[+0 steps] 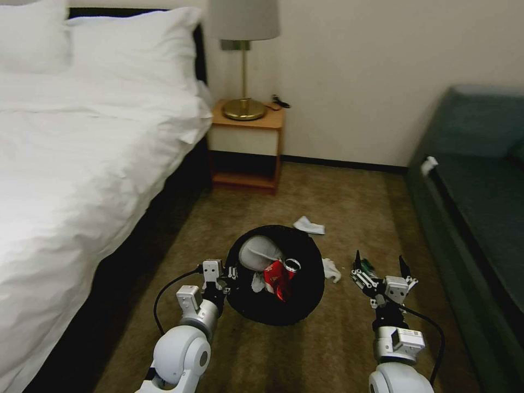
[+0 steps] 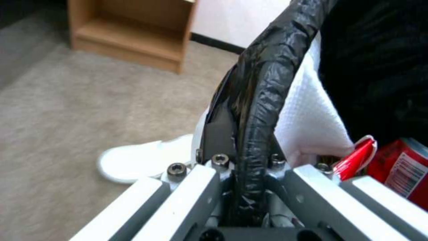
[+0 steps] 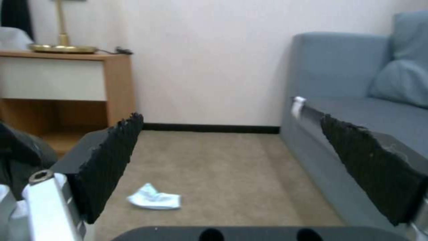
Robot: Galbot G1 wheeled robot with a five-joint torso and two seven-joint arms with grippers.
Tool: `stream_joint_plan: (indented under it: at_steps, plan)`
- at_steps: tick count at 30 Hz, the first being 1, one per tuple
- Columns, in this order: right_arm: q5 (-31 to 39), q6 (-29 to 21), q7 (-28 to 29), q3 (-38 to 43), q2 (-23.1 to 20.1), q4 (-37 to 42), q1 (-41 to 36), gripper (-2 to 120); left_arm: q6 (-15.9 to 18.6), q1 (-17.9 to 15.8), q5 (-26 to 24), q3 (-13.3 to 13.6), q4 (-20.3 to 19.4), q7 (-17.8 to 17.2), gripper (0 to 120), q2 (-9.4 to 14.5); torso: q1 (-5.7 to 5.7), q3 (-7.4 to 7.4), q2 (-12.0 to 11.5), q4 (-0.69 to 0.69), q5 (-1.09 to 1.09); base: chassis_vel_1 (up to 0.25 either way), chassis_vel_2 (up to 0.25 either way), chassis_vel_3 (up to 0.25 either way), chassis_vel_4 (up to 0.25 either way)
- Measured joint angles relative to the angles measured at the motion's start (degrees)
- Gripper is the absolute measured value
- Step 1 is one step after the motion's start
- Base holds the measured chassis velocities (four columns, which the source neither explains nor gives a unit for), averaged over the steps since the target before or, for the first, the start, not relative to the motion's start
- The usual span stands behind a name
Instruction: Pick up the trash bin, then pick up the garbage on the floor and place it into the trash bin.
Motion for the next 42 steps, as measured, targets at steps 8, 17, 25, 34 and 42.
stream_joint_plan:
  at_steps: [8, 17, 25, 34, 42]
  plan:
    - [-2.2, 2.1, -1.7, 0.0, 0.2, -1.8, 0.6, 100, -0.8, 0.4, 0.2, -0.2, 0.0, 0.1, 0, -0.4, 0.00, 0.01, 0.0, 0.03, 0.00, -0.035, -0.031, -0.029, -0.031]
    - [-2.9, 2.8, -3.2, -0.4, 0.5, -2.5, 0.6, 100, -0.8, 0.8, 0.3, -0.4, -0.3, 0.8, 0, -0.7, 0.00, -0.06, -0.1, 0.03, 0.00, 0.000, 0.000, 0.000, 0.000]
    - [-2.7, 2.9, -3.5, -0.4, 0.5, -2.4, 0.6, 100, -0.9, 1.0, 0.6, -0.4, -0.4, 0.9, 0, -0.9, -0.01, -0.10, -0.1, 0.03, 0.00, 0.000, 0.000, 0.000, 0.000]
    - [-2.7, 3.5, -3.7, -0.4, 0.5, -2.5, 0.3, 100, -2.4, 1.5, 2.1, -0.5, -0.2, 1.3, 0, -0.8, -0.02, -0.12, -0.1, 0.04, 0.00, 0.052, 0.062, 0.061, 0.056]
    - [-2.7, 3.6, -3.7, -0.5, 0.3, -2.6, 0.2, 100, -2.4, 1.6, 2.3, -0.3, -0.2, 1.3, 0, -0.8, -0.02, -0.13, -0.2, 0.02, 0.00, 0.016, 0.018, 0.021, 0.013]
